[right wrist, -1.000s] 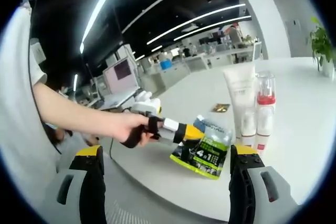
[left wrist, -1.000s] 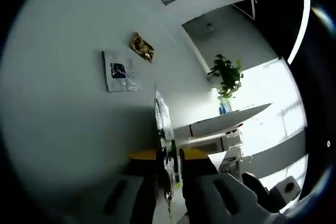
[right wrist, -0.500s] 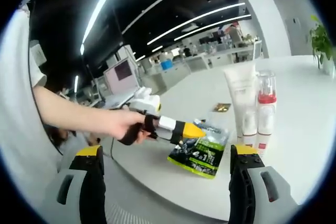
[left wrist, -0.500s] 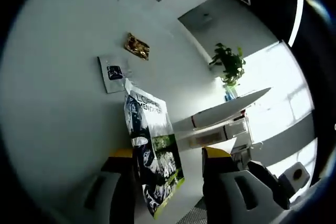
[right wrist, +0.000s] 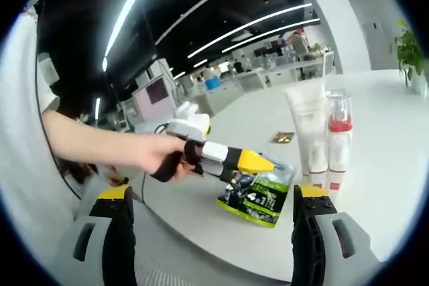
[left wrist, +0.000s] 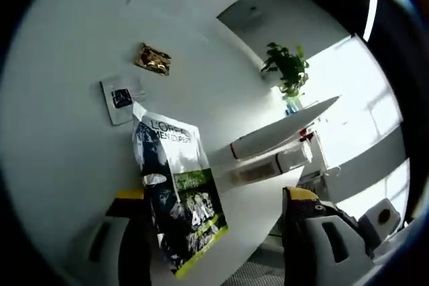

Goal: Arrange the skincare products in the storage area until every visible bottle or jar stands upright without overlapping.

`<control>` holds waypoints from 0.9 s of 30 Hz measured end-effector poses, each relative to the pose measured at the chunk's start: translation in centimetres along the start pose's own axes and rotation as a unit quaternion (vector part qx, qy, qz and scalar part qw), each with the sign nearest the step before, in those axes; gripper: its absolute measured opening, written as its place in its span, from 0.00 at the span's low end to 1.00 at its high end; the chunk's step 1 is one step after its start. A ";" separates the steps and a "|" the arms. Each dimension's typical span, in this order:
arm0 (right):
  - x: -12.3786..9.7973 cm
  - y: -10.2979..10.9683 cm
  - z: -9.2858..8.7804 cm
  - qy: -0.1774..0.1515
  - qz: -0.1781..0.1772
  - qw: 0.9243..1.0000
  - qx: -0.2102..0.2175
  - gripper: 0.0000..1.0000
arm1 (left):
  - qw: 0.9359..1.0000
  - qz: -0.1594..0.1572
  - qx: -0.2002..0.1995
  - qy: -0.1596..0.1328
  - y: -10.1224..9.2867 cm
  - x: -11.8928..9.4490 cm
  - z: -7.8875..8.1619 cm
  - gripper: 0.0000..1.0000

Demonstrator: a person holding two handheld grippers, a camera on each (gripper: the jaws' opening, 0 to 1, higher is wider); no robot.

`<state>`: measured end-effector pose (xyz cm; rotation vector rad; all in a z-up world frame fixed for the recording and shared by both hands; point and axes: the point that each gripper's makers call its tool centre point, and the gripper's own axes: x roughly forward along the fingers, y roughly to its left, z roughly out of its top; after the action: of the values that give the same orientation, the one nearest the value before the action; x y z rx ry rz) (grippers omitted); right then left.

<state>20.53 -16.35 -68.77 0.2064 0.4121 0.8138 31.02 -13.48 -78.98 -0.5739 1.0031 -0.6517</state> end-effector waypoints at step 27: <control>-0.1 -0.1 0.0 -0.001 0.002 1.000 0.004 0.98 | 1.000 0.020 -0.002 0.018 -1.0 -0.2 0.0 0.93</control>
<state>20.53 -16.45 -68.82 0.2166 0.4130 0.8157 30.73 -14.00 -78.15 -0.5452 1.0468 -0.6273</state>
